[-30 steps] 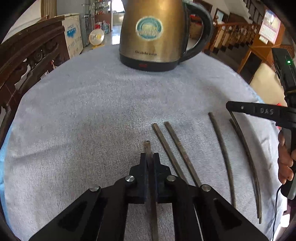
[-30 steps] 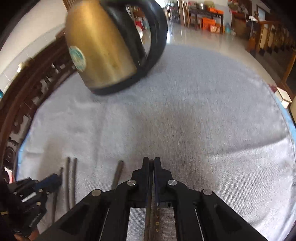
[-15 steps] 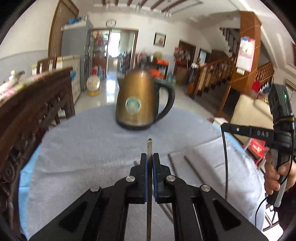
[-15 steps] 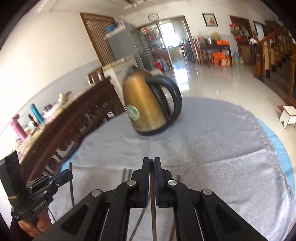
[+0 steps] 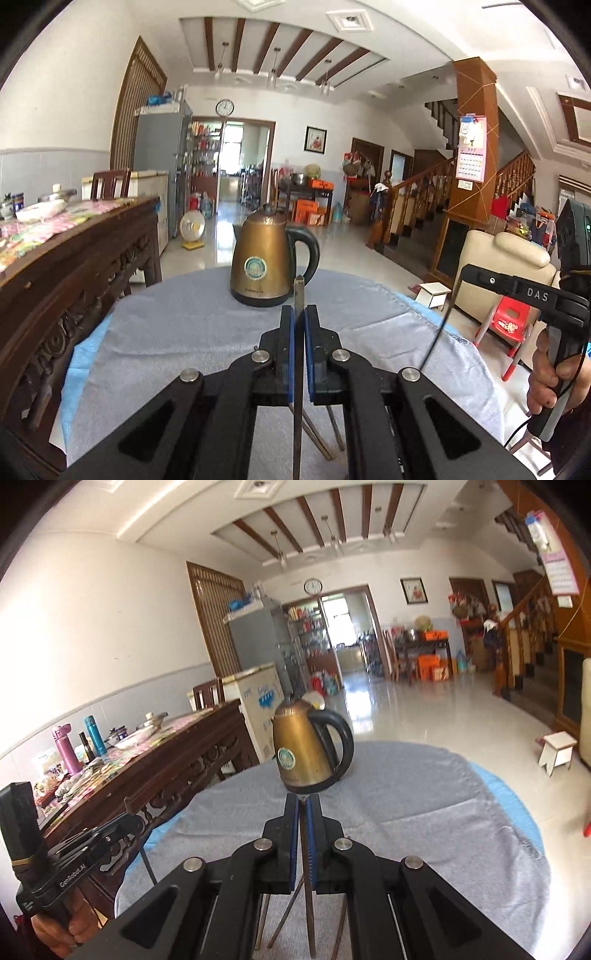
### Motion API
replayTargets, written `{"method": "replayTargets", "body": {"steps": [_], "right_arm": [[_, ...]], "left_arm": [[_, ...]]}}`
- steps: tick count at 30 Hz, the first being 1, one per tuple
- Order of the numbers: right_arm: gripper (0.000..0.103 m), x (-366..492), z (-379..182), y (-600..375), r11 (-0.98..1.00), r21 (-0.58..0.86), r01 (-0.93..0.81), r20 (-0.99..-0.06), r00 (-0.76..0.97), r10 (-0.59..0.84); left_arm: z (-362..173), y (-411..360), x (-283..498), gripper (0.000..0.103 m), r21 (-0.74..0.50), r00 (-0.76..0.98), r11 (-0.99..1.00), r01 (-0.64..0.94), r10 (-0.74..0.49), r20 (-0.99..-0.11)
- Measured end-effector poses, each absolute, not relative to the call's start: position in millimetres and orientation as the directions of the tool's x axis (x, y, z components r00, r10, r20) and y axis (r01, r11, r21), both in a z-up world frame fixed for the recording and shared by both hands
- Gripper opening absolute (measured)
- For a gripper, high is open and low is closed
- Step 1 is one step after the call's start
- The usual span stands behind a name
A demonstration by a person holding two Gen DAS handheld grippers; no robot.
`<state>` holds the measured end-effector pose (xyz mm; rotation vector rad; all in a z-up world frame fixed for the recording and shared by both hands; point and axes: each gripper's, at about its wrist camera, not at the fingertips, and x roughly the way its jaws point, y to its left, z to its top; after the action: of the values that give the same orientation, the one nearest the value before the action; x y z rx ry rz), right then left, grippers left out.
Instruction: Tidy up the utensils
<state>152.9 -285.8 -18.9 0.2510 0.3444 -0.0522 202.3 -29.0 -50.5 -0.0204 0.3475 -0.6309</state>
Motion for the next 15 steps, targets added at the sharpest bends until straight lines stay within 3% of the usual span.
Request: {"method": "replayTargets", "body": {"steps": [15], "right_arm": [[0.005,95,61,-261,0.984,0.176,0.040,-0.176,0.984,-0.008]], "left_arm": [[28,-23,153,0.005,-0.131,0.759,0.770,0.625,-0.638,-0.129]]}}
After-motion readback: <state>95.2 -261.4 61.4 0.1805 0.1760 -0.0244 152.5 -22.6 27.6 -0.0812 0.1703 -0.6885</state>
